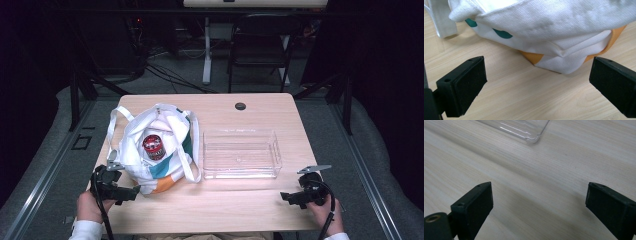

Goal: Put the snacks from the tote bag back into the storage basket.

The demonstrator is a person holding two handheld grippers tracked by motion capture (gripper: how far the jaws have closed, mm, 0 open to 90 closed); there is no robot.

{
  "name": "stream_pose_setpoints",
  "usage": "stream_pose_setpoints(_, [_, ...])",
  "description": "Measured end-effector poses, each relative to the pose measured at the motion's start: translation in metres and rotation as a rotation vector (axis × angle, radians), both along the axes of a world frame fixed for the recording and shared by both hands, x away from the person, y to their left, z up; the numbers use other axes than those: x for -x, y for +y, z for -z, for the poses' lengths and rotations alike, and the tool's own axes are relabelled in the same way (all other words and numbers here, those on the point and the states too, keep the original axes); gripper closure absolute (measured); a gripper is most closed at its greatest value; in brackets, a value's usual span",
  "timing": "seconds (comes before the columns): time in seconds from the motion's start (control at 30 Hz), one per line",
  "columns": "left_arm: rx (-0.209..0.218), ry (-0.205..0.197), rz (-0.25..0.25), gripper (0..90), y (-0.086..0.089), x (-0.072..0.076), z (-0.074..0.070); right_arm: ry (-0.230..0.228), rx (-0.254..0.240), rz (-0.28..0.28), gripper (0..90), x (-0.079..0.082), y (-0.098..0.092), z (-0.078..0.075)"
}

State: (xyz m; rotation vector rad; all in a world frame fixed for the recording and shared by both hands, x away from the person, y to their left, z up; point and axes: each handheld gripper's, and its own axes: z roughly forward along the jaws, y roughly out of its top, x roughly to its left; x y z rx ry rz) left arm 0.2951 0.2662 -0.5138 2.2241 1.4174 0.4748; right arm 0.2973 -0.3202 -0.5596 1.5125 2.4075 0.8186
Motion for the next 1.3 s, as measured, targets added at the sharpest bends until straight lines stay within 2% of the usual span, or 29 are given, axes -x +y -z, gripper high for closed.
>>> stream_pose_setpoints(0.1, [0.001, -0.012, -0.007, 1.0, -0.001, 0.002, -0.004, -0.006, 0.004, -0.006, 7.3, 0.001, 0.000, -0.001])
stream_pose_setpoints(0.2, [0.010, -0.008, -0.008, 0.9, -0.003, 0.002, -0.010, -0.021, -0.017, -0.027, 7.4, 0.002, 0.000, -0.003])
stream_pose_setpoints(0.27, [0.024, -0.004, 0.003, 0.8, -0.004, 0.002, -0.012, -0.002, -0.031, -0.041, 7.3, 0.001, 0.000, -0.004])
stream_pose_setpoints(0.37, [0.017, -0.010, 0.017, 0.7, -0.007, 0.002, -0.016, 0.003, -0.050, -0.039, 7.1, 0.001, -0.001, -0.004])
stream_pose_setpoints(0.53, [0.022, -0.019, 0.028, 0.5, -0.011, 0.002, -0.023, -0.038, -0.111, -0.016, 7.0, 0.003, -0.007, -0.007])
stream_pose_setpoints(0.57, [0.006, -0.015, 0.038, 0.2, -0.014, 0.001, -0.029, -0.039, -0.116, -0.020, 7.2, 0.002, -0.008, -0.007])
stream_pose_setpoints(0.67, [0.007, -0.035, 0.038, 0.2, -0.014, 0.001, -0.035, -0.028, -0.129, -0.050, 7.3, 0.001, -0.007, -0.007])
stream_pose_setpoints(0.73, [0.019, -0.053, 0.034, 0.2, -0.015, 0.000, -0.044, 0.006, -0.126, -0.083, 7.5, -0.001, -0.003, -0.006])
stream_pose_setpoints(0.87, [0.014, -0.062, 0.050, 0.2, -0.018, -0.003, -0.049, 0.026, -0.118, -0.106, 8.2, -0.002, 0.000, -0.005])
stream_pose_setpoints(1.07, [0.010, -0.084, 0.070, 0.1, -0.025, -0.011, -0.059, 0.012, -0.118, -0.094, 9.7, -0.003, -0.001, -0.006])
stream_pose_setpoints(1.2, [0.017, -0.107, 0.091, 0.2, -0.035, -0.024, -0.069, 0.009, -0.135, -0.092, 8.5, -0.003, -0.003, -0.006])
stream_pose_setpoints(1.3, [0.018, -0.115, 0.101, 0.2, -0.039, -0.030, -0.073, -0.017, -0.153, -0.098, 7.3, -0.002, -0.003, -0.008])
